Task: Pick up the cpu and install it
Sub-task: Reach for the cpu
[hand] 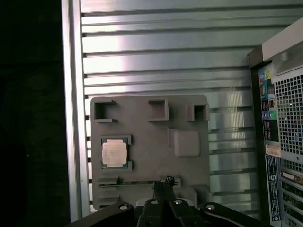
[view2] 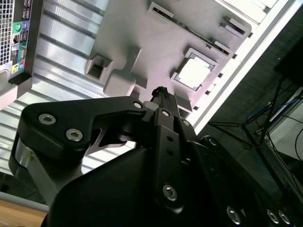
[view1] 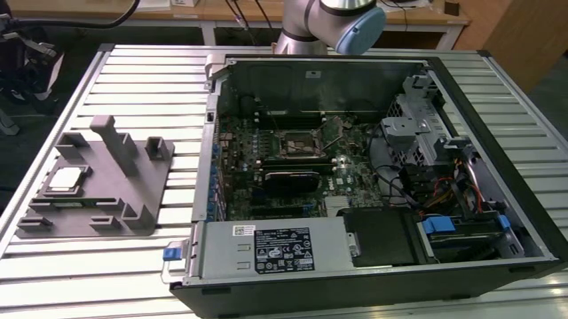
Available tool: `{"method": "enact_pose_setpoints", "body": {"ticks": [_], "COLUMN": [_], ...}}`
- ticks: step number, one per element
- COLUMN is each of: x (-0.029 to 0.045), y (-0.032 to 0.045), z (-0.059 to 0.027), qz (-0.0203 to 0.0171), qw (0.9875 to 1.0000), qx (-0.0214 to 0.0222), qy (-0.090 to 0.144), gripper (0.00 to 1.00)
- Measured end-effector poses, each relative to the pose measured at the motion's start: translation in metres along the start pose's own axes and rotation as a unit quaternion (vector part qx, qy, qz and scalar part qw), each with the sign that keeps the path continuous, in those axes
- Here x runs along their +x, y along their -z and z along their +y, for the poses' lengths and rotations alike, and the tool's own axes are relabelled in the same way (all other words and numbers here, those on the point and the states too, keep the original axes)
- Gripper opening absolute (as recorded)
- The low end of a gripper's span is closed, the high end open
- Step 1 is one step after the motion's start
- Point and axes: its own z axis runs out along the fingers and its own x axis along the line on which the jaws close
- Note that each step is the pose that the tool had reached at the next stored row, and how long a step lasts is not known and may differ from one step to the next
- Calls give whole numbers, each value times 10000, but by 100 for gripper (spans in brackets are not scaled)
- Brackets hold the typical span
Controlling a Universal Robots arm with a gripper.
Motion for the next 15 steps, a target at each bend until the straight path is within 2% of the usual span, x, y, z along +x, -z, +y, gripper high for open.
{"method": "enact_pose_setpoints", "body": {"ticks": [15], "x": [54], "y": [-31], "z": [-32], "qz": [0], "qw": [10000], "qx": [0], "qy": [0], "gripper": [11]}}
